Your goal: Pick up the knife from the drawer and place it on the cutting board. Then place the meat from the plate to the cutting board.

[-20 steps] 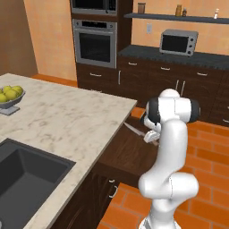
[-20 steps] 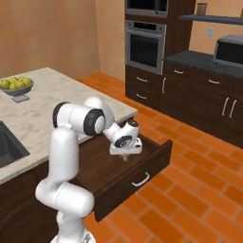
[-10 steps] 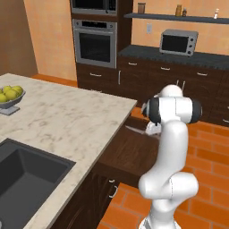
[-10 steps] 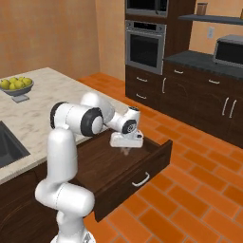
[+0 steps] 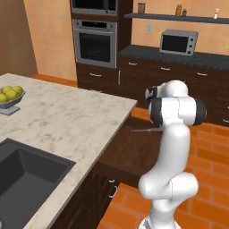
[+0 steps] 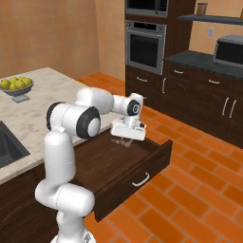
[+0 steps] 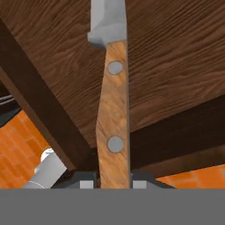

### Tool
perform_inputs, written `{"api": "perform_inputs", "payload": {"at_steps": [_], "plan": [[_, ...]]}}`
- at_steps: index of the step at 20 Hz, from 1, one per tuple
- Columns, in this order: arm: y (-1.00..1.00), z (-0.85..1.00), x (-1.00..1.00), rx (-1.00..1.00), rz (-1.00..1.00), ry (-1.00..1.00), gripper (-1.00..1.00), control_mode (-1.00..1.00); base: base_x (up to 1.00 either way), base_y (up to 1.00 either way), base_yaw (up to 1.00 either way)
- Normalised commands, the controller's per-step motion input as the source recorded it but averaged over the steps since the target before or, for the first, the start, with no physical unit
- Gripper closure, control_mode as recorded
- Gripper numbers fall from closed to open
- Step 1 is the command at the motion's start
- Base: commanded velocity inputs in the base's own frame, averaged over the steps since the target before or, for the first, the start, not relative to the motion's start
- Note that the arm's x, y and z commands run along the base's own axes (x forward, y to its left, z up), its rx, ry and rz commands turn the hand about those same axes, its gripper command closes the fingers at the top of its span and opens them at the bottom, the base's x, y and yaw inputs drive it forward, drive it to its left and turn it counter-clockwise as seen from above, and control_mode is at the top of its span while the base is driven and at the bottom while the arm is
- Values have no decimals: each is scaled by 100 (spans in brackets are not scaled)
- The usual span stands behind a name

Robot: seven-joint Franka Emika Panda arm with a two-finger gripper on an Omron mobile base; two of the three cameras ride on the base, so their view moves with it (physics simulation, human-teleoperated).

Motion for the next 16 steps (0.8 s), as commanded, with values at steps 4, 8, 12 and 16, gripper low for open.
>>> {"api": "perform_inputs", "payload": {"at_steps": [4,8,12,16], "plan": [[29,63,-100,-3,0,-27,100,-100,0,0,0],[53,69,-100,-11,0,-61,100,-100,0,0,0],[57,84,-100,-12,1,-57,100,-100,0,0,0],[48,68,-100,-7,2,-47,100,-100,0,0,0]]}}
